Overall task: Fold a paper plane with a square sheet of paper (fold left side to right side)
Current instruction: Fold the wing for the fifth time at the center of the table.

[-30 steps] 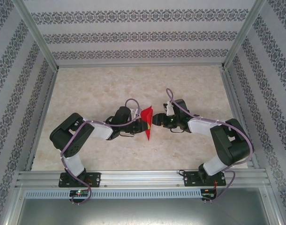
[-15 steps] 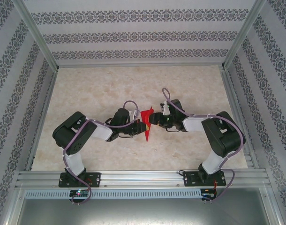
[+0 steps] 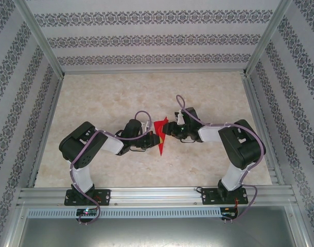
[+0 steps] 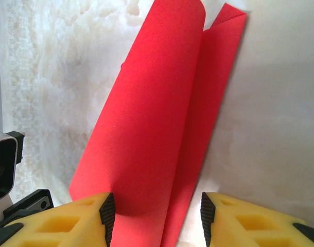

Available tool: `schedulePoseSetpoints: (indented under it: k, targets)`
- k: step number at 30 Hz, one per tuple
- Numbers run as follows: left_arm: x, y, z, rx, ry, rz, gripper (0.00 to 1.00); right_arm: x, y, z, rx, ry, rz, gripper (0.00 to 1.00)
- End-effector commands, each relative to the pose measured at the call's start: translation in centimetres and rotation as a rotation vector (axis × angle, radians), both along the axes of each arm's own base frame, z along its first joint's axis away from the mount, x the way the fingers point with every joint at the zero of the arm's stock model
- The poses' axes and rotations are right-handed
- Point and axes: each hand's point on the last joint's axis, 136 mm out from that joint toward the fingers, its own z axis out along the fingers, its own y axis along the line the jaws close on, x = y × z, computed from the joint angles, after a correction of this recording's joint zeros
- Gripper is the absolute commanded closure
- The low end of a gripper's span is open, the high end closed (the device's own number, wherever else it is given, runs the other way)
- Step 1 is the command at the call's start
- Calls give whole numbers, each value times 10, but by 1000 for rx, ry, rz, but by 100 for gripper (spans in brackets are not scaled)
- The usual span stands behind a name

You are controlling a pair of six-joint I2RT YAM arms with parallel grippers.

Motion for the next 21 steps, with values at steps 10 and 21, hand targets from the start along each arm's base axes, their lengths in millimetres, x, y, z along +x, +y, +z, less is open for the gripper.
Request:
schedulePoseSetpoints:
  k: [10, 21]
  targets:
    - [5, 4, 1, -9, -13, 10, 85, -11, -5, -37, -150, 127, 0, 53]
    - [11, 20, 16, 14, -40, 42, 61, -12, -5, -39, -155, 135, 3, 54]
